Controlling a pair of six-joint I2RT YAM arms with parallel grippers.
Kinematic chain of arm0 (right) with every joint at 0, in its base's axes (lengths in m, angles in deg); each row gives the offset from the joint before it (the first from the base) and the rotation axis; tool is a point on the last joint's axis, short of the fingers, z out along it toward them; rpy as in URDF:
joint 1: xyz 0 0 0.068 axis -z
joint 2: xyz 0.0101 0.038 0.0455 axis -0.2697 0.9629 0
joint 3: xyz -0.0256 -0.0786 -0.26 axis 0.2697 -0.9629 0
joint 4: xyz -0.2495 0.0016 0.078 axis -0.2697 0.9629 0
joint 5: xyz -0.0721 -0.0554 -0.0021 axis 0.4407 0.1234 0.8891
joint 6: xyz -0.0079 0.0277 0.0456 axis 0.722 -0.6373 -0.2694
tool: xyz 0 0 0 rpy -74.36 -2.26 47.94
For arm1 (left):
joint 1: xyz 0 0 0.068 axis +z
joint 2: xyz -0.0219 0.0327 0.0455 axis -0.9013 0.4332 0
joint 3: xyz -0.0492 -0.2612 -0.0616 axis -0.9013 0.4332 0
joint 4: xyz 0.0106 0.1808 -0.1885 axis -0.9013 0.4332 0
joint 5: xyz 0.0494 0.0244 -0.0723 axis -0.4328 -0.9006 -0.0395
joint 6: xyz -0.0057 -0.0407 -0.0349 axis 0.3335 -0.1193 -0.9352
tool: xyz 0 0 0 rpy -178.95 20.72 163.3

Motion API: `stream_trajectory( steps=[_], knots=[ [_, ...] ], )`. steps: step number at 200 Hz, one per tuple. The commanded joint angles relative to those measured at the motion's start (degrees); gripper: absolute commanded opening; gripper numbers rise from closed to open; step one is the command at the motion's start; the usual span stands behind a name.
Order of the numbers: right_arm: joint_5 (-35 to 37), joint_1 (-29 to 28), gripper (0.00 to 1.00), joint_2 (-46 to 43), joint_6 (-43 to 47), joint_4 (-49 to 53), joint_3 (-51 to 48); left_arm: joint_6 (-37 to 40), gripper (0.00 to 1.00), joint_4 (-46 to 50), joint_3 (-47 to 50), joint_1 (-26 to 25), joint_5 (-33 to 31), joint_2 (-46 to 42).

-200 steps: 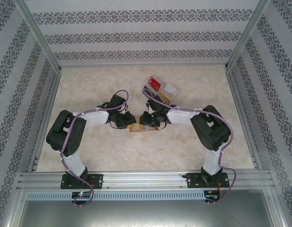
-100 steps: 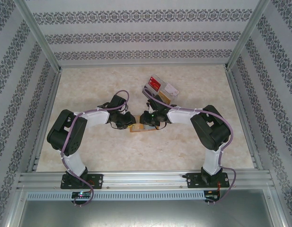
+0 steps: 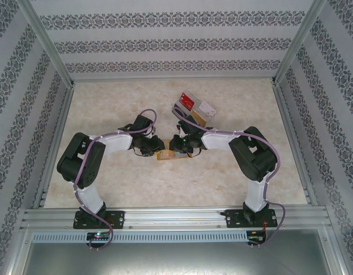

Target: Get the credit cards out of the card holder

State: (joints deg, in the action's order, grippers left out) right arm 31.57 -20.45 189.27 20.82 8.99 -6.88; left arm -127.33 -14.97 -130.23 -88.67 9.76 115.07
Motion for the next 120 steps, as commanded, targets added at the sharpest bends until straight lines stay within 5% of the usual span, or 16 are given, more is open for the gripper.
stream_trajectory(
  steps=[1,53,120],
  knots=[
    [0.21,0.61,0.13,-0.34,1.52,0.16,-0.84,1.5,0.25,2.17,-0.47,-0.8,-0.92,1.39],
    [2.17,1.77,0.06,-3.01,1.72,-0.59,-3.14,3.42,0.36,6.05,-2.83,-0.76,-2.91,-0.22],
    [2.67,2.34,0.04,-4.11,1.5,-1.77,-4.6,4.47,0.29,4.16,-4.33,-0.76,0.62,-1.92]
  ],
)
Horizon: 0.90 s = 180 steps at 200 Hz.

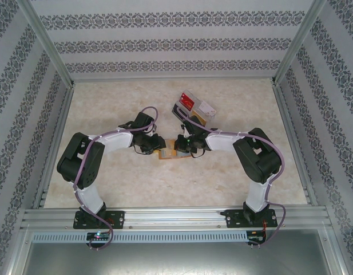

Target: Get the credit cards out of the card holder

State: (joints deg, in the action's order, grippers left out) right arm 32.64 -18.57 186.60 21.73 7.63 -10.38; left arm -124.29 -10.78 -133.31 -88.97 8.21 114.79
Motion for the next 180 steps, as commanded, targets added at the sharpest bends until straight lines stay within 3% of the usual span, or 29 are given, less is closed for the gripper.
stream_trajectory(
  steps=[1,68,117,180],
  knots=[
    [1.56,0.51,0.04,-1.47,0.56,-0.43,-1.13,1.41,0.29,-0.23,-1.22,-0.47,2.27,-1.63],
    [0.38,0.65,0.09,-0.79,0.44,-1.66,-1.42,0.96,0.24,-3.11,-0.98,-0.43,4.09,2.79],
    [-3.97,1.95,0.26,0.68,0.0,-3.51,-1.98,3.05,0.23,-1.73,-0.41,0.29,3.34,5.05],
    [-7.86,3.1,0.28,2.38,0.61,-5.24,-2.41,3.67,0.21,-0.73,0.45,1.43,3.03,6.23]
  ],
)
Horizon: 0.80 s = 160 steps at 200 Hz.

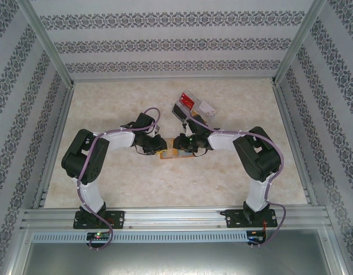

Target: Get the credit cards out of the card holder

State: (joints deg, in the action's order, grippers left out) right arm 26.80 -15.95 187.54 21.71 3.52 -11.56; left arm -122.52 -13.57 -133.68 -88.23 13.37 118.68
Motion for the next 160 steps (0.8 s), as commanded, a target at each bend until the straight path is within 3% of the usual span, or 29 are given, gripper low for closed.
stream_trajectory(
  steps=[1,80,160],
  knots=[
    [-2.08,0.48,0.27,1.44,0.68,-1.11,-1.26,1.99,0.21,2.14,0.83,0.65,-2.15,2.32],
    [-5.91,-0.52,0.21,1.8,4.38,-1.18,0.02,3.26,0.21,4.3,-0.38,0.87,-2.01,3.27],
    [-0.18,0.72,0.05,-4.04,6.37,1.02,-3.59,3.23,0.27,5.93,0.31,0.87,-5.58,0.37]
  ],
)
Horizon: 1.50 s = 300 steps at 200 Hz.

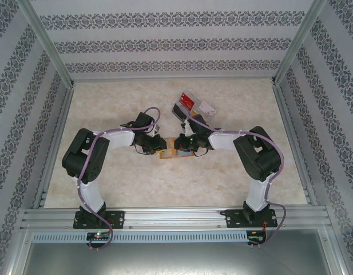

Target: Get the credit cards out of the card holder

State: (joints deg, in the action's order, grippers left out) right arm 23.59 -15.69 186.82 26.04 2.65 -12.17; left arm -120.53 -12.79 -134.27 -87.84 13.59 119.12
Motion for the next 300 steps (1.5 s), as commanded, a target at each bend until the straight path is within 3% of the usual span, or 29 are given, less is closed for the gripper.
stream_trajectory(
  steps=[1,86,156,199,247,271,300],
  knots=[
    [3.11,0.47,0.05,-3.48,2.08,1.89,-3.06,1.19,0.27,5.17,0.9,0.48,-5.86,-0.11],
    [6.18,0.25,0.0,-13.74,6.53,6.99,-5.66,0.19,0.38,5.56,0.51,0.65,-6.69,-6.9],
    [16.58,-0.62,0.0,-26.94,18.48,16.2,-0.81,-0.13,0.77,11.03,1.73,4.34,-14.73,-18.2],
    [28.38,0.27,0.0,-31.31,27.28,25.18,4.52,3.28,0.96,13.84,4.02,7.64,-19.48,-23.83],
    [30.06,4.38,0.0,-25.98,37.3,33.55,15.2,7.13,0.99,15.25,6.09,12.58,-18.93,-27.79],
    [27.28,6.11,0.0,-18.45,43.19,38.56,23.6,9.99,0.99,15.17,5.38,13.93,-15.77,-28.06],
    [25.8,6.55,0.0,-7.48,52.18,48.54,35.71,11.54,0.99,18.29,3.4,14.35,-19.7,-28.58]
  ],
)
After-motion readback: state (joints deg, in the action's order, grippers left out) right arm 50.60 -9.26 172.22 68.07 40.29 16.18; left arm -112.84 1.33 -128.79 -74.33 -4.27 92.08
